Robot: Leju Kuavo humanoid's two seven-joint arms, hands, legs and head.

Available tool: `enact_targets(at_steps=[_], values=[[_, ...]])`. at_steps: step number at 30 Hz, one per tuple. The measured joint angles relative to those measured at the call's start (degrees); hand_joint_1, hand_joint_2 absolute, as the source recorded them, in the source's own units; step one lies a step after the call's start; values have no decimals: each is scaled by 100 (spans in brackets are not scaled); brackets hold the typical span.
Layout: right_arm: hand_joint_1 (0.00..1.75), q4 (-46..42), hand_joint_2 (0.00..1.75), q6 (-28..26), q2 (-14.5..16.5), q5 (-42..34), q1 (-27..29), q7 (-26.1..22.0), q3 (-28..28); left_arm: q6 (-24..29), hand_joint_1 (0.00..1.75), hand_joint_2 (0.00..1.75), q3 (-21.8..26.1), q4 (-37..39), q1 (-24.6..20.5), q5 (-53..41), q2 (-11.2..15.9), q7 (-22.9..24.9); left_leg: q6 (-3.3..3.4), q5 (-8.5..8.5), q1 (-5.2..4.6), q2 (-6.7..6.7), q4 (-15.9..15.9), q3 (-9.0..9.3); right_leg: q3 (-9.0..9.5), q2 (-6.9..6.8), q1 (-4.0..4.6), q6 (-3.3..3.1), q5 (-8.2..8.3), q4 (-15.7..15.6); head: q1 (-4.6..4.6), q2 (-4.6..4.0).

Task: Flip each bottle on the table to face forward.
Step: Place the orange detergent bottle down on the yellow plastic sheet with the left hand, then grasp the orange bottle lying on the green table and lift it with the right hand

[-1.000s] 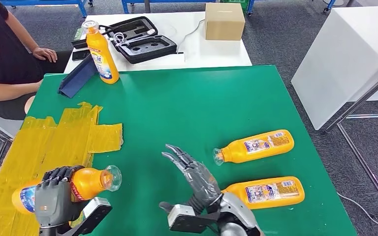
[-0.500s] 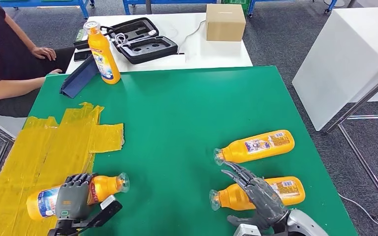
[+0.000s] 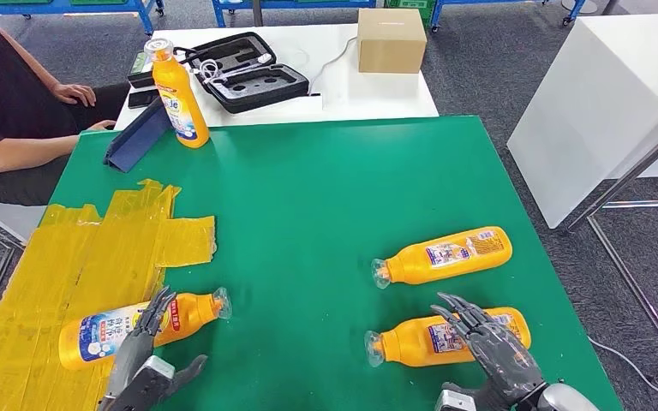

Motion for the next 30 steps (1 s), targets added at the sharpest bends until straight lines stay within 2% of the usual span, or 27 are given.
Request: enact_targets(at_steps=[2,5,13,19,23,30], values=[[0,0,175,-33,-80,3,110,142,-25,-403,0,0,-5,-360,216,499,-43,-121,0,0,0,-1,1,-9,-6,0,0,0,0,0,1,0],[0,-1,175,-65,-206,4,253,279,-39,-734,0,0,-20,-818,443,929,-94,-207,1,-1,0,-1,2,-23,-7,0,-1,0,0,0,1,0],[0,-61,175,-168,-496,45,570,731,-43,-1113,0,0,-38,-1598,765,1450,-192,-401,3,-4,0,-1,1,-28,-40,0,-1,1,-1,-1,1,0],[0,-107,175,-231,-628,90,697,855,-46,-1209,0,0,-74,-1943,888,1518,-232,-416,3,-3,0,1,1,-31,-32,0,-1,1,-1,0,0,0],[0,59,175,-245,-567,330,461,860,-49,-1241,0,0,-178,-2057,939,1551,-232,-385,4,-3,0,6,1,-29,-26,3,0,1,0,0,-1,0],[0,524,175,8,-166,801,-71,537,-266,-1175,0,0,-349,-2091,983,1596,-232,-305,3,-3,0,0,1,-23,-33,2,-1,1,-1,0,0,0]])
